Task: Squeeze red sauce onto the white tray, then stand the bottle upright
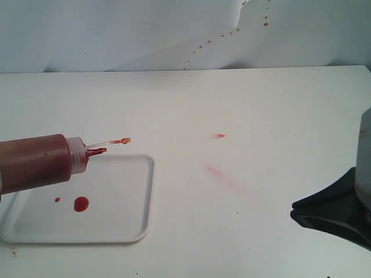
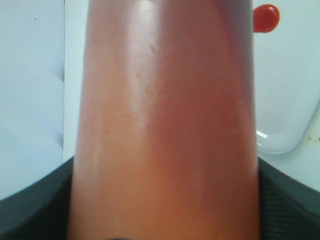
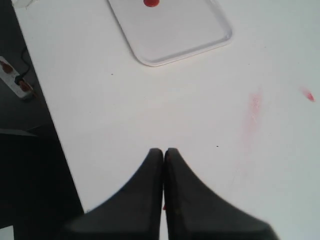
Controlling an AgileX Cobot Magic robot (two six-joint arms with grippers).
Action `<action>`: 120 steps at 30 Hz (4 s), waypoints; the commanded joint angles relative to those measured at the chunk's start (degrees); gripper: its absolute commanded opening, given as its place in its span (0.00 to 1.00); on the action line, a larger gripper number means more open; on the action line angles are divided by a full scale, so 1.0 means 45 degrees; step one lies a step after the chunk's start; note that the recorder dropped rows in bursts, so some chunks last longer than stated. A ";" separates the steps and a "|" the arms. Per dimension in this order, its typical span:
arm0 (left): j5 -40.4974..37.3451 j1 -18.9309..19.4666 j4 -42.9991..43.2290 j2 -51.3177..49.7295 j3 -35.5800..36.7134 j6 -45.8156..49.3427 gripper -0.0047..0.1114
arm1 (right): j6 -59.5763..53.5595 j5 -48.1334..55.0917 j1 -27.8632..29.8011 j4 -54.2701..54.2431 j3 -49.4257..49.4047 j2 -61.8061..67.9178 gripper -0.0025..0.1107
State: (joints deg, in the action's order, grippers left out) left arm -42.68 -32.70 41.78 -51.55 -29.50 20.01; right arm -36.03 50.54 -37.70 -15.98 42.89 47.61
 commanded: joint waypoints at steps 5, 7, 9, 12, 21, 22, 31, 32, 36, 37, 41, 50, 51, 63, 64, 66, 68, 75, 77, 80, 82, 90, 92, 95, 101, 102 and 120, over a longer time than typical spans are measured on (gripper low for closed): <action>0.0481 -0.0039 0.0100 0.0192 0.0004 -0.1120 0.04 | 0.0073 -0.0121 0.0101 0.0806 -0.0835 -0.0095 0.02; 0.0508 -0.0039 0.0067 0.0239 0.0072 -0.1133 0.04 | 0.0101 -0.0216 0.0101 0.0829 -0.0916 -0.0159 0.02; 0.1143 -0.0039 0.0067 0.0793 0.0541 -0.1164 0.04 | 0.0102 -0.0311 0.0101 0.0829 -0.0916 -0.0193 0.02; 0.1497 -0.0039 0.0121 0.2113 0.0932 -0.1197 0.04 | 0.0102 -0.0334 0.0101 0.0853 -0.0916 -0.0193 0.02; 0.2334 -0.0039 -0.1426 0.7040 0.1664 -0.2513 0.04 | 0.0541 -0.0951 0.0101 0.0751 -0.0916 -0.0193 0.02; 0.2750 -0.0039 -0.1751 0.7330 0.1664 -0.2701 0.04 | 0.0541 -0.1040 0.0101 0.0657 -0.0916 -0.0193 0.02; 0.5782 -0.0039 -0.2311 0.8201 0.1791 -0.5207 0.04 | 0.0731 -0.2085 0.0101 -0.0014 -0.0916 -0.0193 0.02; 0.6118 -0.0039 -0.2311 0.8201 0.1898 -0.5354 0.04 | 0.0731 -0.2195 0.0101 -0.0014 -0.0916 -0.0193 0.02; 0.8470 -0.0039 -0.2311 0.8201 0.2733 -0.5770 0.04 | 0.0818 -0.2862 0.0101 -0.0292 -0.0941 -0.0193 0.02; 0.8960 -0.0039 -0.2311 0.8201 0.2968 -0.5770 0.04 | 0.0818 -0.3148 0.0101 -0.0448 -0.0977 -0.0193 0.02; 1.0863 -0.0039 -0.2543 0.8201 0.3523 -0.5930 0.04 | 0.0818 -0.4726 0.0101 -0.1029 -0.1559 -0.0193 0.02; 1.1493 -0.0039 -0.3842 0.8175 0.3554 -0.5930 0.04 | 0.0770 -0.8193 0.0101 -0.2543 -0.2682 -0.0193 0.02; 1.1550 -0.0039 -0.3842 0.8175 0.3554 -0.5930 0.04 | 0.0770 -0.8403 0.0101 -0.2733 -0.2769 -0.0193 0.02; 1.4886 -0.0039 -0.6415 0.6594 0.3554 -0.5962 0.04 | 0.0740 -1.1933 -0.0623 -0.3595 -0.3639 -0.0193 0.02; 1.5365 -0.0039 -0.6557 0.6090 0.3554 -0.5962 0.04 | 0.0740 -1.2293 -0.0894 -0.3595 -0.3639 -0.0193 0.02; 1.6308 -0.0039 -0.6596 0.5030 0.3554 -0.5962 0.04 | 0.0740 -1.2997 -0.1526 -0.3572 -0.3639 -0.0193 0.02; 1.7476 -0.0039 -0.6596 0.3722 0.3554 -0.6031 0.04 | 0.0740 -1.3489 -0.2125 -0.3282 -0.3639 -0.0193 0.02; 2.2860 -0.0039 -0.6553 -0.1044 0.3554 -0.6771 0.04 | 0.0770 -1.4467 -0.3304 -0.2208 -0.3639 -0.0170 0.02; 2.4250 -0.0039 -0.6514 -0.2522 0.3554 -0.6771 0.04 | 0.0770 -1.4695 -0.3304 -0.2208 -0.3639 -0.0146 0.02; 2.5031 -0.0039 -0.6514 -0.4490 0.3554 -0.6771 0.04 | 0.0770 -1.4766 -0.3304 -0.2336 -0.3639 -0.0146 0.02; 2.5031 -0.0039 -0.6498 -0.5547 0.3373 -0.6771 0.04 | 0.0770 -1.4766 -0.3304 -0.2312 -0.3639 -0.0146 0.02; 2.5031 -0.0039 -0.5556 -0.8541 0.1963 -0.6720 0.04 | -0.0200 -1.4766 -0.3304 -0.2287 -0.3639 -0.0146 0.04; 2.5031 -0.0039 -0.5010 -0.8858 0.1523 -0.6720 0.04 | -0.0203 -1.4814 -0.3304 -0.2312 -0.3639 -0.0146 0.12; 2.5031 -0.0039 -0.4443 -0.9063 0.0957 -0.6778 0.04 | -0.0203 -1.5200 -0.3304 -0.3047 -0.3639 -0.0048 0.29; 2.5031 -0.0039 -0.4500 -0.9063 0.0701 -0.6805 0.04 | -0.0579 -1.7155 -0.3304 -0.5703 -0.3639 0.1127 0.84; 2.5031 -0.0039 -0.4500 -0.9063 0.0701 -0.6805 0.04 | -0.0707 -1.7259 -0.3304 -0.5756 -0.3639 0.1377 0.89; 2.5031 -0.0039 -0.4456 -0.9063 0.0701 -0.6772 0.04 | 0.4651 -2.0092 -0.3304 -0.2125 -0.3639 0.5677 0.95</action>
State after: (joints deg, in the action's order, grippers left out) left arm 66.22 -32.70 22.30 -92.76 -25.74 -9.93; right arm -21.81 -37.56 -52.49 -33.82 26.81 72.08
